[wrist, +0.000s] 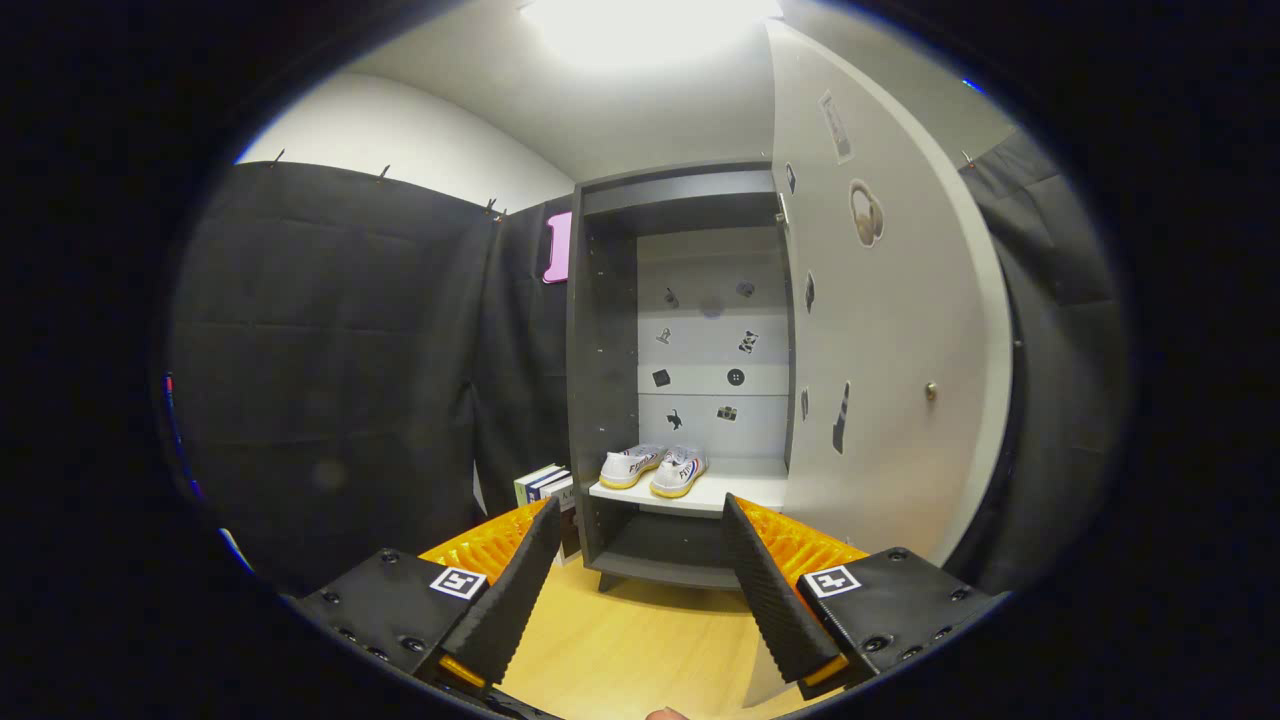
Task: Open the shoe cabinet door, grab the shoes and put them into the shoe cabinet, then close the shoe cabinet door.
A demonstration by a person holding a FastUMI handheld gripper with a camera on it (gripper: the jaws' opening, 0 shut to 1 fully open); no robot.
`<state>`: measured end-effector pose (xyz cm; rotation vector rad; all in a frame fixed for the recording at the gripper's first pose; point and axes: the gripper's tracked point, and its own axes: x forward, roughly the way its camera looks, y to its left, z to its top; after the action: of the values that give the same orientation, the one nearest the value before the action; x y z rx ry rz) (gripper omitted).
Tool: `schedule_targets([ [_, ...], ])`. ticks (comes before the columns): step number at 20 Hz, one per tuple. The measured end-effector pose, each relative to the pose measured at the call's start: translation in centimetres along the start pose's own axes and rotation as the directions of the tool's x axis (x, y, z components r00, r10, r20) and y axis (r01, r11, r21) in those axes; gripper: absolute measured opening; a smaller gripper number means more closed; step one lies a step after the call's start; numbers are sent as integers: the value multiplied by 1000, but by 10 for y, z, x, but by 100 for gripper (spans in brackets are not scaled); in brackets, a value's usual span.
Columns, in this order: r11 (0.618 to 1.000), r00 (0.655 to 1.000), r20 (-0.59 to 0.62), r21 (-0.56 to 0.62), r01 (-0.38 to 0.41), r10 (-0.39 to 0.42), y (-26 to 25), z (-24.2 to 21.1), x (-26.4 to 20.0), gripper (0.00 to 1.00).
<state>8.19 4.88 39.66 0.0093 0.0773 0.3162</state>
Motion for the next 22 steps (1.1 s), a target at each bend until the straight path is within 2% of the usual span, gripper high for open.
schedule_targets([
  [3, 999, 999, 1, 11, -32, 32, -4, 8, -29, 99],
  [5, 1000, 1000, 5, 25, -15, 15, -20, 14, -45, 99],
  [12, 986, 988, 5, 58, 154, -154, -100, 19, -83, 99],
  [15, 973, 976, 9, 89, 214, -216, -131, 19, -82, 98],
  [17, 960, 964, 7, 101, 262, -264, -155, 18, -84, 98],
  [22, 906, 910, -10, 95, 413, -414, -216, 6, -71, 98],
])
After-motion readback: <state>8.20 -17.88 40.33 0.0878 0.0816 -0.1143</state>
